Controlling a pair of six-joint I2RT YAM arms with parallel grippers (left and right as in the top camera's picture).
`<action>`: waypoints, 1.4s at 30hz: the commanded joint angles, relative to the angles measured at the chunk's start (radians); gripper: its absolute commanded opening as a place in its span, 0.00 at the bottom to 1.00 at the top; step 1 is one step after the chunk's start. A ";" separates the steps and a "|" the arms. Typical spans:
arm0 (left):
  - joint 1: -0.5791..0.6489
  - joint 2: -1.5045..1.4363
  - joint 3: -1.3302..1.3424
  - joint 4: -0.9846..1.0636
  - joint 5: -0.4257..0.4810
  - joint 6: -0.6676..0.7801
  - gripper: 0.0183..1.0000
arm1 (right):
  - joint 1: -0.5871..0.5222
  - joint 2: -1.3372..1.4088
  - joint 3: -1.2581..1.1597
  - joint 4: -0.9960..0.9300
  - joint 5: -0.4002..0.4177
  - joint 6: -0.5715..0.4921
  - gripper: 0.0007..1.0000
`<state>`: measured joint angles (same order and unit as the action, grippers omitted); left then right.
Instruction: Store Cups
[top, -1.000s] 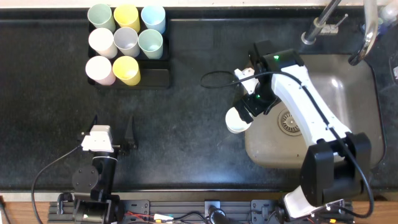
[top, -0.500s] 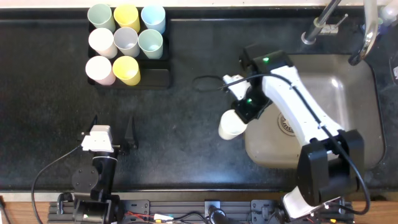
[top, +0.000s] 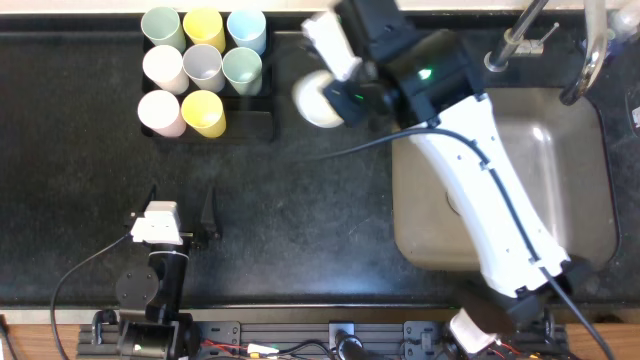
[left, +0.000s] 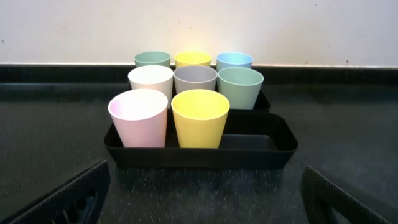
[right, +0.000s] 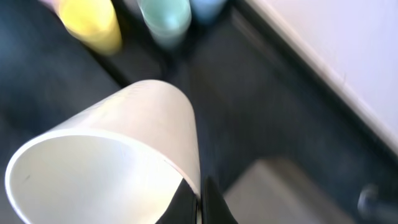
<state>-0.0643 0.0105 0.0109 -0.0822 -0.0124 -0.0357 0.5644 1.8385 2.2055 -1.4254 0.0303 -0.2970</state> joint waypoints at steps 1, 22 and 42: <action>-0.004 -0.008 -0.003 -0.002 -0.005 -0.018 1.00 | 0.098 0.243 0.283 -0.003 0.083 0.064 0.04; -0.004 -0.008 -0.003 -0.002 -0.005 -0.018 1.00 | 0.156 0.516 0.433 -0.009 0.029 0.089 0.04; -0.004 -0.008 -0.003 -0.002 -0.005 -0.018 1.00 | 0.161 0.628 0.433 -0.023 -0.015 0.088 0.04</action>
<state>-0.0643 0.0101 0.0109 -0.0826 -0.0124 -0.0360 0.7216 2.4344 2.6152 -1.4578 0.0109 -0.2138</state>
